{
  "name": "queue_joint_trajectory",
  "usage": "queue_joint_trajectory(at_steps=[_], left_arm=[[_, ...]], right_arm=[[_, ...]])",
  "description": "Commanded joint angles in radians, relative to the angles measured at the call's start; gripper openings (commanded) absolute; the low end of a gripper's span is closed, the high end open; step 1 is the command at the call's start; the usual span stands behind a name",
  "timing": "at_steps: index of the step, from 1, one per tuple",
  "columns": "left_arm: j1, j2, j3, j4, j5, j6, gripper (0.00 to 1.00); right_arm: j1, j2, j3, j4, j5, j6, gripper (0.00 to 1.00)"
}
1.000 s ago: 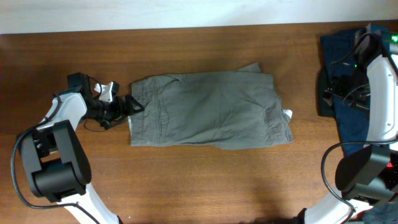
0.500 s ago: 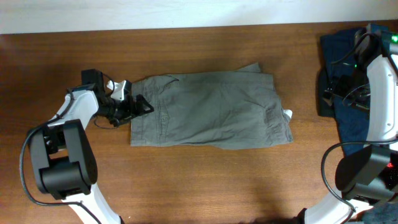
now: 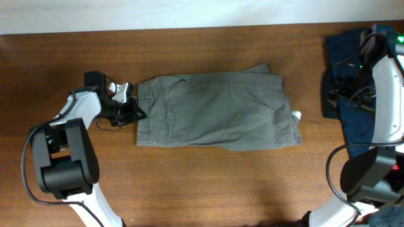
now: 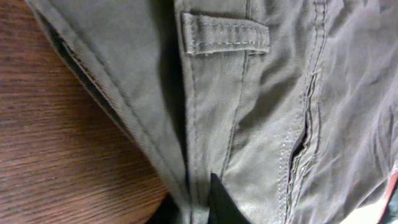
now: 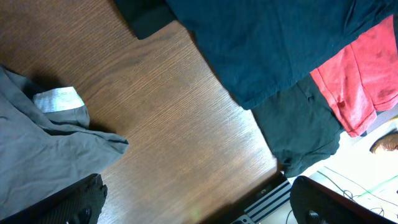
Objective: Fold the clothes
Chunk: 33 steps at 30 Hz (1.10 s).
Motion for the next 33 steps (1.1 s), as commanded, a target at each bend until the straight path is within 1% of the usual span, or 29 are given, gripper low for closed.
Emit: queue_joint_trajectory(at_steps=[1, 6, 10, 16, 21, 25, 29, 33], left_arm=[[0.018, 0.014, 0.008, -0.014, -0.004, 0.006, 0.0], [0.07, 0.014, 0.082, -0.1, -0.025, 0.006, 0.0], [0.094, 0.014, 0.174, -0.216, -0.145, 0.012, 0.0], [0.097, 0.014, 0.356, -0.396, -0.292, 0.022, 0.0], [0.097, 0.014, 0.552, -0.554, -0.397, 0.02, 0.0], [0.097, 0.014, 0.692, -0.656, -0.437, 0.021, 0.0], [0.097, 0.014, 0.825, -0.752, -0.509, 0.021, 0.0], [0.095, 0.014, 0.924, -0.815, -0.513, 0.021, 0.0]], right_arm=[[-0.003, 0.0, -0.002, -0.001, 0.019, -0.002, 0.99], [-0.003, 0.0, -0.002, 0.0, 0.019, -0.002, 0.99], [-0.003, 0.0, -0.002, -0.001, 0.019, -0.002, 0.99], [-0.003, 0.0, -0.002, -0.001, 0.019, -0.002, 0.99], [-0.003, 0.0, -0.002, -0.001, 0.019, -0.002, 0.99], [-0.003, 0.0, -0.002, -0.001, 0.019, -0.002, 0.99], [-0.003, 0.0, -0.002, -0.001, 0.019, -0.002, 0.99], [-0.003, 0.0, -0.002, 0.0, 0.019, -0.002, 0.99]])
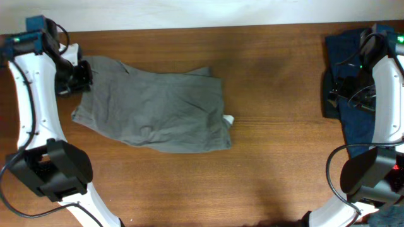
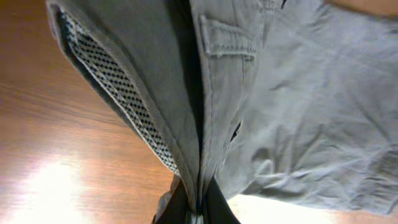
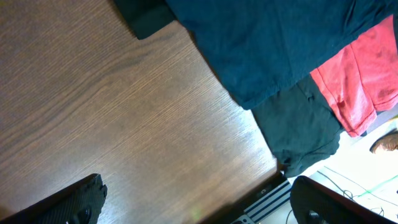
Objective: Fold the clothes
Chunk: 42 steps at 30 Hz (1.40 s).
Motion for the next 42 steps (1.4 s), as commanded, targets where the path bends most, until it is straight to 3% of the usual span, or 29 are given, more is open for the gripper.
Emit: queue_joint_trajectory(at_steps=[1, 26, 42], left_arm=[[-0.001, 0.013, 0.092, -0.035, -0.043, 0.011, 0.0], [-0.301, 0.013, 0.113, -0.062, -0.055, -0.009, 0.0], [-0.329, 0.012, 0.218, -0.095, -0.054, -0.011, 0.0]], right_arm=[[-0.003, 0.0, -0.002, -0.001, 0.019, -0.002, 0.99], [-0.003, 0.0, -0.002, 0.0, 0.019, -0.002, 0.99], [-0.003, 0.0, -0.002, -0.001, 0.019, -0.002, 0.99]])
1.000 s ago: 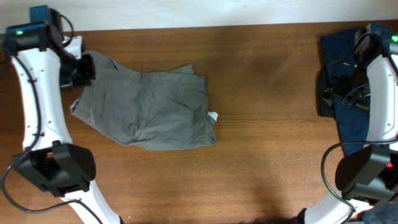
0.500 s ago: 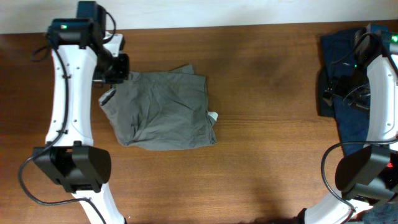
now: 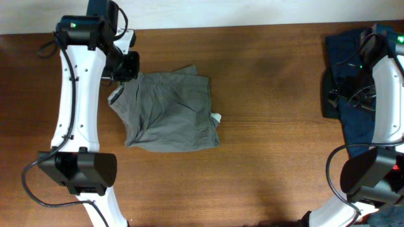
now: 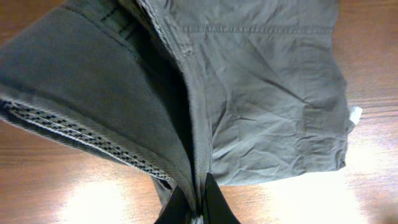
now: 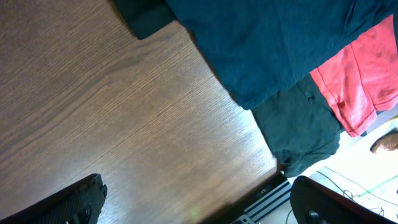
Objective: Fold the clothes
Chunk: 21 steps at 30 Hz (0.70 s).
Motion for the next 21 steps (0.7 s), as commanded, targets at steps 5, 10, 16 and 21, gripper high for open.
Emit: queue_joint_trajectory(at_steps=[5, 10, 16, 21], left_arm=[[-0.013, 0.012, 0.058, -0.011, -0.003, -0.007, 0.0], [-0.048, 0.012, 0.058, -0.009, -0.003, -0.007, 0.0], [-0.098, 0.012, 0.054, 0.006, -0.003, -0.007, 0.0], [-0.127, 0.015, 0.045, 0.024, -0.003, -0.008, 0.01]], right_arm=[[-0.003, 0.0, -0.002, -0.001, 0.019, -0.002, 0.99], [-0.003, 0.0, -0.002, -0.001, 0.019, -0.002, 0.99], [-0.003, 0.0, -0.002, -0.001, 0.019, -0.002, 0.99], [-0.003, 0.0, -0.002, 0.0, 0.019, -0.002, 0.99]])
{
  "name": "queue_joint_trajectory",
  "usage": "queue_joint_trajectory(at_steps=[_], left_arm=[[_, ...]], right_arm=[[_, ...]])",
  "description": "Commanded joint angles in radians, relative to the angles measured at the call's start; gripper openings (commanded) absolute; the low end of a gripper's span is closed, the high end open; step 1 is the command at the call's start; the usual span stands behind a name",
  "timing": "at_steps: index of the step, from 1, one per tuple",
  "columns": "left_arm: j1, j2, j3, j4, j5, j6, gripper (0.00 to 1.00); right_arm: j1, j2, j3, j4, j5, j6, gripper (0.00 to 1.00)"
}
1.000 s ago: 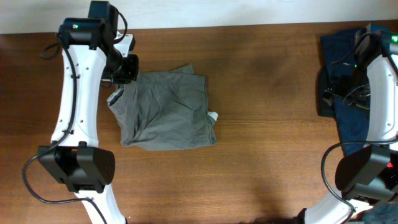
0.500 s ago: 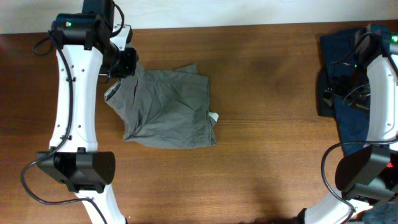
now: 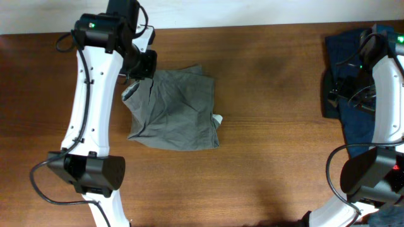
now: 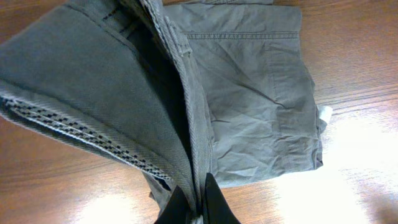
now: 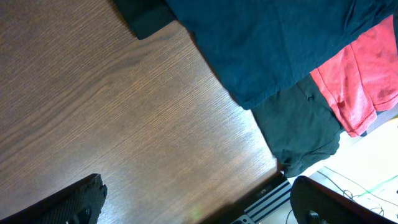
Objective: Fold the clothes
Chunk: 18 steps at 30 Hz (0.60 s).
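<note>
Grey-green shorts point(image 3: 177, 110) lie on the wooden table, their lower part flat and their waistband end raised. My left gripper point(image 3: 144, 63) is shut on the waistband point(image 4: 186, 155), holding it above the rest of the cloth, which hangs down and drapes on the table point(image 4: 261, 118). The checked lining of the waistband point(image 4: 81, 134) shows on the left. My right gripper point(image 5: 196, 211) stands open above bare wood near the right edge, with nothing between its fingers.
A pile of dark blue point(image 3: 353, 94), dark green point(image 5: 305, 130) and red point(image 5: 367, 74) clothes lies at the table's right end. The table edge point(image 5: 273, 186) runs just under my right gripper. Bare wood point(image 3: 278, 126) stretches between the shorts and the pile.
My left gripper has moved a little to the right with the waistband, and the shorts have shifted slightly right beneath it. The right arm has not moved.
The shorts lay flat mid-table with my left gripper shut on the waistband's left end. Then they had been dragged left, toward the far left corner. Then the waistband was lifted over the bunched shorts, and now it sits further right above them.
</note>
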Motion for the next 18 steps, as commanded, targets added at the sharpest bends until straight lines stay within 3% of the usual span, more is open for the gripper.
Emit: queue_joint_trajectory(at_steps=[1, 18], left_arm=[[-0.027, 0.018, 0.01, 0.013, 0.001, -0.008, 0.01], [-0.082, 0.091, 0.011, 0.027, 0.005, -0.049, 0.01]], right_arm=[[-0.003, 0.0, -0.002, -0.001, 0.019, -0.002, 0.99], [-0.003, 0.0, -0.002, -0.001, 0.019, -0.002, 0.99]])
